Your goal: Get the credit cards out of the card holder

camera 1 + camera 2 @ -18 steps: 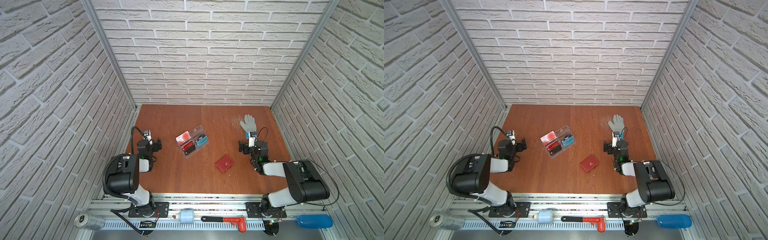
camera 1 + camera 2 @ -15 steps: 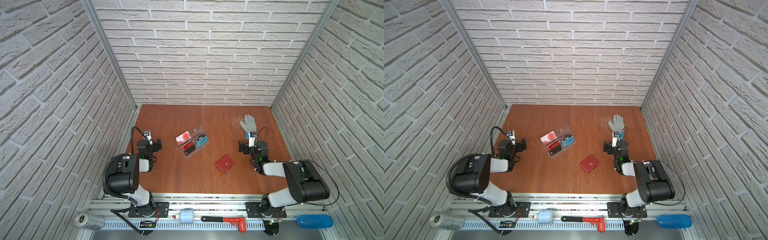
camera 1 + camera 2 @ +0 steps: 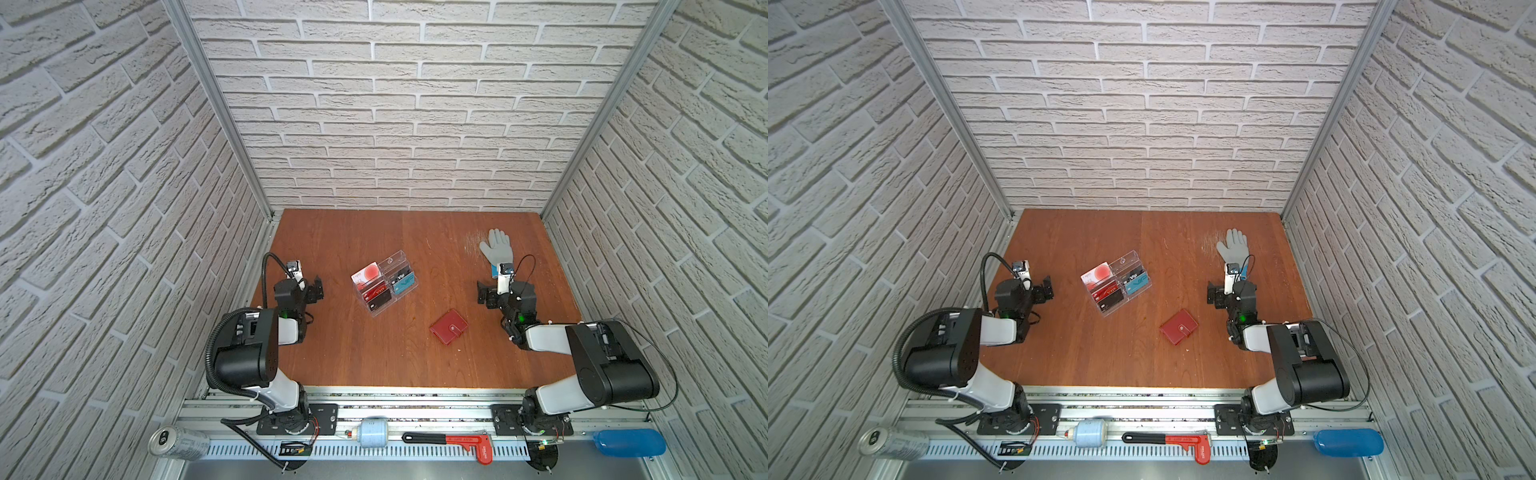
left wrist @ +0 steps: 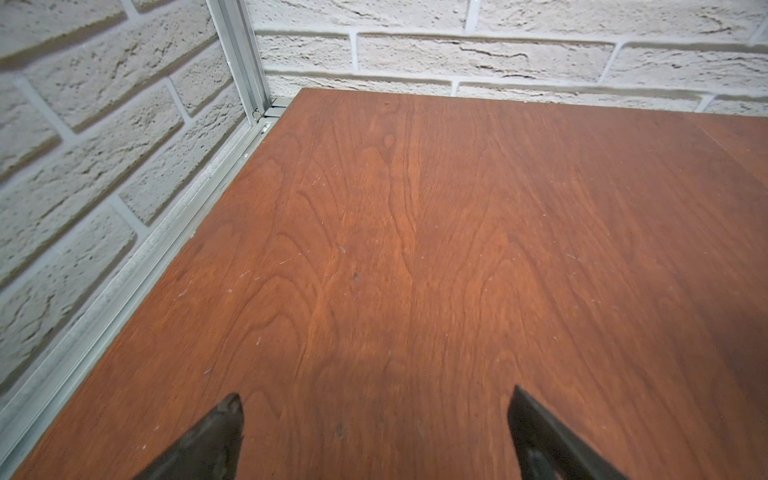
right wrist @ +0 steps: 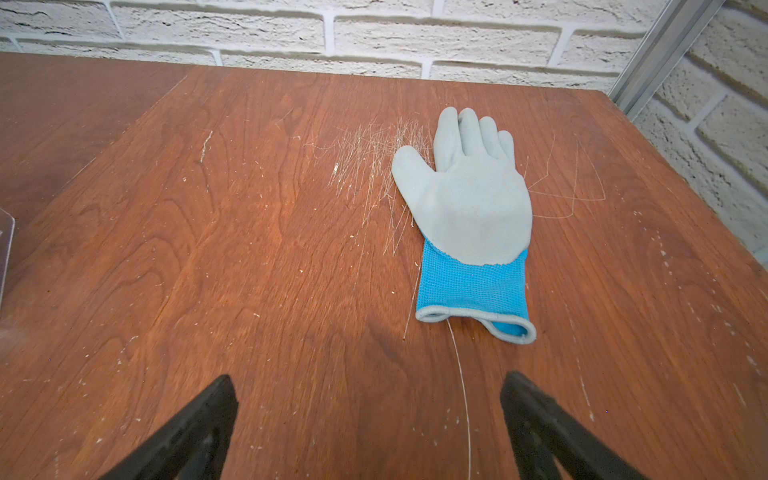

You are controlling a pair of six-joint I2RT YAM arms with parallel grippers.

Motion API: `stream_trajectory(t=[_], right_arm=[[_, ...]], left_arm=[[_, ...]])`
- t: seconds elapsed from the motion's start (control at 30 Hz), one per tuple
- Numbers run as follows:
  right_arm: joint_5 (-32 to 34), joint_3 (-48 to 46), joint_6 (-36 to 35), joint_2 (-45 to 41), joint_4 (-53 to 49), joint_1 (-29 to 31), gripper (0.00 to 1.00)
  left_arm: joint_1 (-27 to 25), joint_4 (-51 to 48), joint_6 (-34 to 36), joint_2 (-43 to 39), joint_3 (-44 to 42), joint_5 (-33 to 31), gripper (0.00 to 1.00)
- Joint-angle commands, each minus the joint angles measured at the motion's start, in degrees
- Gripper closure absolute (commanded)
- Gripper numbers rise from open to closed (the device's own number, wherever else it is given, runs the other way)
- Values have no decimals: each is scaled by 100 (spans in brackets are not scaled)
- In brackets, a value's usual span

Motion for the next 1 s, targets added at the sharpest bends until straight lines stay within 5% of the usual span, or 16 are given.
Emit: stream_trajectory(t=[0.0,0.97], right_arm=[[-24,91,-16,-123,176,-24,0],[-21,91,-4,-138,164,-24,0]], left_arm=[[-39,186,99,-13,61,-34,2],[16,196,72,-9,48,77,2]])
